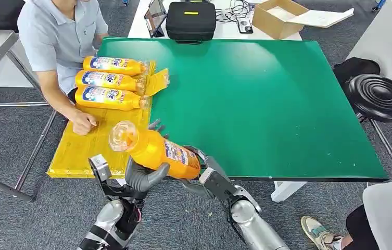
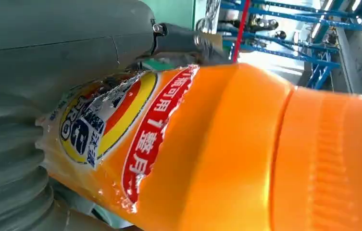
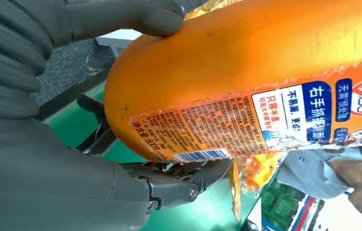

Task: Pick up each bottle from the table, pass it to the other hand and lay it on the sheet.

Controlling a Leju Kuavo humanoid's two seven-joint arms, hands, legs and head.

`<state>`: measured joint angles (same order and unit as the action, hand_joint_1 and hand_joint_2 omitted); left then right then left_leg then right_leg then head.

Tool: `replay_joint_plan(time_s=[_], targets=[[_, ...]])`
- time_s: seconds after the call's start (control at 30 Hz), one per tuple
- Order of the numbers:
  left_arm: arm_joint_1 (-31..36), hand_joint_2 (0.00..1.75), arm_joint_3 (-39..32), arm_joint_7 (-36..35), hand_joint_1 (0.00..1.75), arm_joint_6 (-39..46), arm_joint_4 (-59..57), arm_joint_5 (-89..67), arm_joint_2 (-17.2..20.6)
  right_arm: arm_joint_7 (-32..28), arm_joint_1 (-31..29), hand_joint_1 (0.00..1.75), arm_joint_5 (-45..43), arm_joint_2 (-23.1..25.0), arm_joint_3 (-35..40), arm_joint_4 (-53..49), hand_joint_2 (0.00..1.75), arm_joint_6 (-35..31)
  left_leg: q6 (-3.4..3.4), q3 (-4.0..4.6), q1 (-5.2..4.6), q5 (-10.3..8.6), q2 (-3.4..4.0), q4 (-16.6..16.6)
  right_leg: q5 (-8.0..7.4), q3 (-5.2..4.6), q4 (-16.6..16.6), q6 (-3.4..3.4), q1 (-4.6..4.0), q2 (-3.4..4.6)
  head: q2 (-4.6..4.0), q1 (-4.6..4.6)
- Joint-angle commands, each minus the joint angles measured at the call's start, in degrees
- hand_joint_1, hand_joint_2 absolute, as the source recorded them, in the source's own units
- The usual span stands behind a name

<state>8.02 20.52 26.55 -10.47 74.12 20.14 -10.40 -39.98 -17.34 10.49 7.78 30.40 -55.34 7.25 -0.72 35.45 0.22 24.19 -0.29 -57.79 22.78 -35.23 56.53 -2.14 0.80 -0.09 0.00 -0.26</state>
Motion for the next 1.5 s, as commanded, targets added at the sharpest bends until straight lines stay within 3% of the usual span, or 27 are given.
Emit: replay_joint_plan(time_s=[0.03, 0.17, 0.23, 0.27, 0.3, 0.33, 0.4, 0.43, 0.63, 0.9, 1.03, 1.1, 1.17, 1.23, 1.27, 1.3, 1.37, 1.5], targets=[[2.1, 1.75, 3.4, -0.4, 1.75, 0.9, -5.3, -2.9, 1.9, 0.0, -3.0, 1.75, -0.2, 0.2, 3.5, 3.9, 1.75, 2.2, 0.03, -0.15, 0.01, 0.03, 0.06, 0.1, 0.02, 0.13, 0.0, 0.05, -0.01, 0.05, 0.0, -0.02], [2.5, 1.75, 3.1, -1.0, 1.75, -0.6, -6.7, -2.8, 2.2, 0.0, -2.7, 1.71, -0.1, 0.4, 3.2, 2.0, 1.75, 2.3, 0.05, -0.34, 0.02, 0.11, 0.1, 0.1, 0.09, 0.3, 0.0, 0.1, -0.03, 0.08, 0.0, 0.0], [2.5, 1.75, 2.9, -1.2, 1.75, -0.9, -7.0, -2.6, 2.3, 0.0, -2.9, 1.47, 0.0, 0.5, 3.2, 1.7, 1.75, 2.3, 0.03, -0.16, -0.01, 0.05, 0.08, 0.0, 0.03, 0.13, 0.0, 0.06, 0.0, 0.07, 0.0, -0.02], [2.6, 1.75, 2.5, -1.6, 1.75, -1.1, -7.5, -2.2, 2.2, 0.0, -2.6, 1.47, -0.2, 0.5, 2.9, 0.4, 1.75, 2.7, 0.05, -0.31, 0.0, 0.12, 0.15, 0.0, 0.09, 0.26, 0.0, 0.09, -0.02, 0.13, 0.0, 0.0], [2.7, 1.75, 2.2, -1.9, 1.75, -1.5, -7.8, -1.6, 2.2, 0.0, -2.5, 1.08, -0.3, 0.5, 2.8, -0.3, 1.75, 2.9, 0.04, -0.21, 0.0, 0.08, 0.12, 0.0, 0.05, 0.17, 0.0, 0.07, -0.01, 0.1, 0.0, -0.02], [2.7, 1.75, 2.2, -1.9, 1.75, -1.5, -7.8, -1.6, 2.2, 0.0, -2.5, 0.02, -0.3, 0.5, 2.8, -0.3, 1.75, 2.9, 0.02, -0.14, -0.02, 0.04, 0.08, 0.0, 0.03, 0.1, 0.0, 0.05, 0.02, 0.07, 0.0, 0.0], [2.8, 1.75, 0.8, -3.7, 1.75, -3.2, -7.6, 1.3, 2.2, 0.4, -1.5, 0.0, 0.3, 0.8, 3.1, -3.6, 1.75, 2.7, 0.03, -0.2, -0.02, 0.07, 0.1, 0.0, 0.06, 0.15, 0.0, 0.07, 0.01, 0.08, 0.0, 0.0], [2.9, 1.75, 0.4, -4.1, 1.75, -3.7, -7.7, 2.1, 2.1, 0.3, -1.3, 0.0, 0.5, 0.9, 3.3, -4.2, 0.0, 2.7, 0.03, -0.16, -0.02, 0.06, 0.11, 0.0, 0.04, 0.1, 0.0, 0.06, 0.01, 0.1, 0.0, 0.0], [5.6, 1.75, -4.6, -8.4, 1.75, -7.6, -9.9, 11.2, 2.2, 0.0, 1.0, 0.0, 1.4, 0.8, 5.6, -12.3, 0.0, -0.1, 0.06, -0.28, 0.02, 0.15, 0.18, 0.0, 0.1, 0.23, 0.0, 0.11, -0.04, 0.18, 0.0, 0.02], [6.3, 1.75, -5.1, -8.9, 1.75, -7.9, -10.4, 11.8, 2.6, 0.0, 1.1, 0.0, 1.4, 0.9, 5.8, -12.3, 0.0, -0.3, 0.03, -0.13, -0.01, 0.06, 0.11, 0.0, 0.03, 0.1, 0.0, 0.06, 0.0, 0.12, 0.0, 0.0], [12.8, 1.75, -11.1, -11.4, 1.75, -9.7, -20.7, 20.9, 3.6, 0.0, 0.2, 0.0, -0.6, 0.6, 7.7, -12.5, 0.0, -2.6, 0.06, -0.28, 0.01, 0.12, 0.12, 0.0, 0.09, 0.24, 0.0, 0.1, -0.02, 0.12, 0.0, 0.02], [15.9, 1.75, -13.1, -8.5, 1.75, -6.5, -24.6, 17.8, 5.1, 0.0, 0.4, 0.0, -1.7, 0.8, 7.4, -12.6, 0.0, -5.6, 0.1, -0.31, 0.07, 0.11, 0.15, 0.0, 0.07, 0.27, 0.0, 0.15, -0.08, 0.14, 0.0, 0.02], [17.7, 1.75, -16.3, -1.8, 1.75, 3.1, -25.2, 10.9, 6.2, 0.0, 1.4, 0.0, -2.6, 0.8, 5.9, -12.6, 0.0, -8.9, 0.11, -0.33, 0.04, 0.08, 0.12, 0.0, 0.08, 0.27, 0.0, 0.16, -0.06, 0.12, 0.0, 0.0], [15.8, 1.75, -18.5, -0.2, 1.75, 3.3, -20.3, 8.3, 6.7, 0.0, 2.0, 0.0, -3.5, 0.9, 3.9, -10.3, 0.0, -8.7, 0.07, -0.14, 0.04, 0.02, 0.16, 0.0, -0.01, 0.1, 0.0, 0.1, -0.06, 0.16, 0.0, 0.02], [14.0, 1.75, -18.0, 2.4, 1.75, 8.8, -16.3, 1.8, 7.1, 0.0, 3.0, 0.0, -3.8, 1.3, 2.0, -10.3, 0.0, -10.3, 0.08, -0.27, 0.05, 0.05, 0.15, 0.1, 0.03, 0.22, 0.0, 0.12, -0.08, 0.15, 0.0, 0.0], [13.0, 1.75, -18.1, 2.0, 1.75, 9.7, -14.1, 0.5, 7.0, 0.0, 3.4, 0.0, -4.2, 1.4, 1.1, -9.6, 0.0, -10.4, 0.11, -0.43, 0.08, 0.12, 0.23, 0.0, 0.07, 0.35, 0.0, 0.16, -0.11, 0.21, 0.0, -0.04], [9.3, 1.75, -15.9, 1.7, 1.75, 19.4, -6.5, -11.1, 6.5, 0.0, 5.3, 0.0, -5.0, 2.4, -3.9, -9.2, 0.0, -15.2, 0.06, -0.19, 0.05, 0.01, 0.07, 0.1, 0.03, 0.14, 0.0, 0.07, -0.08, 0.02, 0.0, 0.0], [8.6, 1.75, -13.6, 0.4, 1.75, 27.7, -5.3, -19.9, 7.1, 0.0, 7.0, 0.0, -7.3, 4.4, -10.7, -9.3, 0.0, -21.0, 0.06, -0.24, 0.06, 0.06, -0.05, 0.0, 0.12, 0.25, 0.0, 0.07, -0.08, -0.05, 0.0, 0.0]])
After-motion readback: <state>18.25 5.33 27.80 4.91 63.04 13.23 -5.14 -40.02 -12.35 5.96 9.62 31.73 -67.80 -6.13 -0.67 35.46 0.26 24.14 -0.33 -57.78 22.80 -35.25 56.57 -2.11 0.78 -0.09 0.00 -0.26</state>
